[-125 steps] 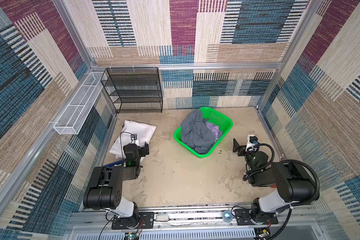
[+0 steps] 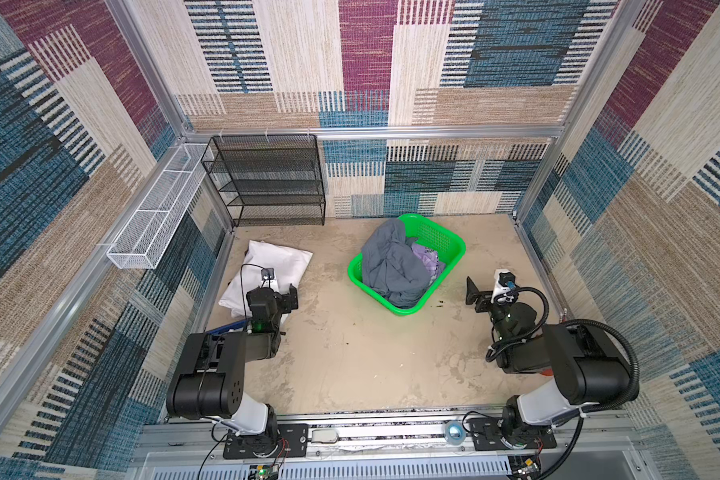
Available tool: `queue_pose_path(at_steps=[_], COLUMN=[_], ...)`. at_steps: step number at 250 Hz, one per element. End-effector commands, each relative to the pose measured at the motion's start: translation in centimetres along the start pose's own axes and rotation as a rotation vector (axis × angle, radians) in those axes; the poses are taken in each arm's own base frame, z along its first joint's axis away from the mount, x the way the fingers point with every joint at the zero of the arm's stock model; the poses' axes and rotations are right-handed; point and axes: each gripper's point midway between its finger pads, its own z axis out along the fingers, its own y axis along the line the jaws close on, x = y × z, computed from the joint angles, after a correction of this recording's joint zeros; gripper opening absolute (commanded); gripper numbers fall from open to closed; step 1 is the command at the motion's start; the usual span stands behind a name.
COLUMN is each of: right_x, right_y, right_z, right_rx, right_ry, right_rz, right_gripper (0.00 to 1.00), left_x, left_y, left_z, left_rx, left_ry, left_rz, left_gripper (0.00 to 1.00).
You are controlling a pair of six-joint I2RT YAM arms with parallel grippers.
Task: Fold and stack the t-shirts
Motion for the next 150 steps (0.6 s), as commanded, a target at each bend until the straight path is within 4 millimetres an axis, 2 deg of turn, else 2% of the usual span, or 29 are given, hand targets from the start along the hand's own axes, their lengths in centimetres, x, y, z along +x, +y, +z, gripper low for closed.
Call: queue_pose_path(at_steps=[1,150], right_x=[-0.44,-0.59], right_y=[0.22,0.12], right_z=[0.03,-0.19], right_rx=[-0.013,-0.005], right_ry=[-0.018,-0.027], right_rz=[0.006,0.007], right_gripper=[0.99,0.99], left_x=[-0.35,-0.43], left_y=[-0.16,-0.15], left_z=[0.10,0.06], left_rx=[0.009,0.009], left_ry=[-0.007,-0.010], left_rz=[-0.035,-0.034], left_gripper=[0.99,0.99])
